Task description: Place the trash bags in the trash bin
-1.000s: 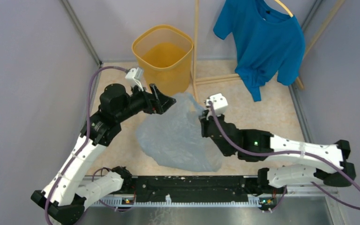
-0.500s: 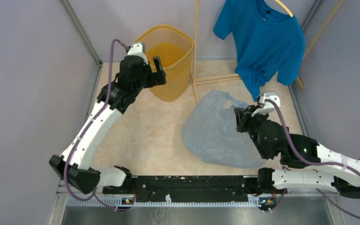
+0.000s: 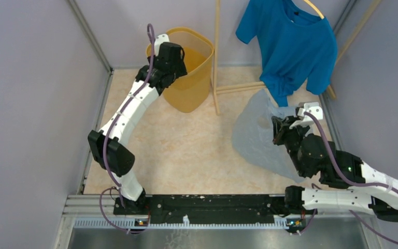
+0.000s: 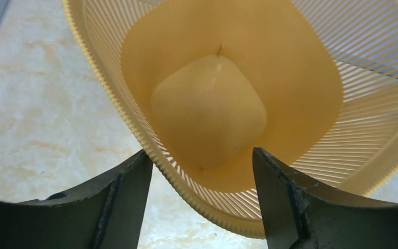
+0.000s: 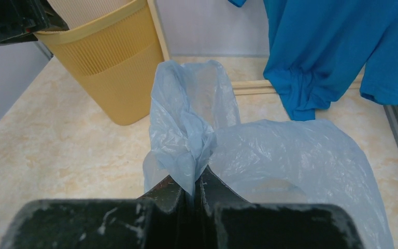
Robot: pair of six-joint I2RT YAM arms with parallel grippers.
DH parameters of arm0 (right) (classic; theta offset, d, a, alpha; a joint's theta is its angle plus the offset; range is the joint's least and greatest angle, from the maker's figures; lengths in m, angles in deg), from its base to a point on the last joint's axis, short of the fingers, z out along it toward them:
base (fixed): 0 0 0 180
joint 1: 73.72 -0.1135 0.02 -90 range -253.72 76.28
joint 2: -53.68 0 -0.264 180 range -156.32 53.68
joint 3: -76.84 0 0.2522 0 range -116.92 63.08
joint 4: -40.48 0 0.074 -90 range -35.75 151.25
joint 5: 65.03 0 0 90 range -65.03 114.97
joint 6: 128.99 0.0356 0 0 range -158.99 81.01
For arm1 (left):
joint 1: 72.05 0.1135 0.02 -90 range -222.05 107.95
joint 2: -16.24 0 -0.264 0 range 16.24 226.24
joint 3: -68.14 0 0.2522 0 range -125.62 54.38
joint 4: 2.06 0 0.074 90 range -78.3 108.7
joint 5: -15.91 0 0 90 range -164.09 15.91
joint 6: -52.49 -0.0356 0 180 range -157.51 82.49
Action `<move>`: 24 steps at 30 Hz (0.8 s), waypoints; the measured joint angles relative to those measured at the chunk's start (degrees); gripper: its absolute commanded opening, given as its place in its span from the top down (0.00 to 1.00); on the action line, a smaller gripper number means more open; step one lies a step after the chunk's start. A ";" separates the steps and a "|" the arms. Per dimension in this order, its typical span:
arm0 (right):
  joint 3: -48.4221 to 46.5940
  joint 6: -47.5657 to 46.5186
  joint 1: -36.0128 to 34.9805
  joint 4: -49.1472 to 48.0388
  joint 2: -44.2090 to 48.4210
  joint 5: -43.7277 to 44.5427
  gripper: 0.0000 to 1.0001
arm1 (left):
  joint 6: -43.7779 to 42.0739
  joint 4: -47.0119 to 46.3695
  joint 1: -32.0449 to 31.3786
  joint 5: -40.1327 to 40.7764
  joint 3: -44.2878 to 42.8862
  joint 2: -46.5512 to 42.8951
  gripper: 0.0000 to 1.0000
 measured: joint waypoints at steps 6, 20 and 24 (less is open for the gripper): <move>0.02 -6.67 0.00 -4.35 0.24 -0.33 1.00 | 0.61 2.54 0.11 3.39 -1.29 0.94 0.54; -0.24 -22.56 0.00 -17.07 -4.50 -2.29 1.00 | -2.38 5.44 0.63 5.62 1.44 -2.75 0.81; -2.10 -24.46 0.00 -18.29 -6.88 -3.28 1.00 | -3.72 6.75 0.57 5.49 4.15 -6.49 0.86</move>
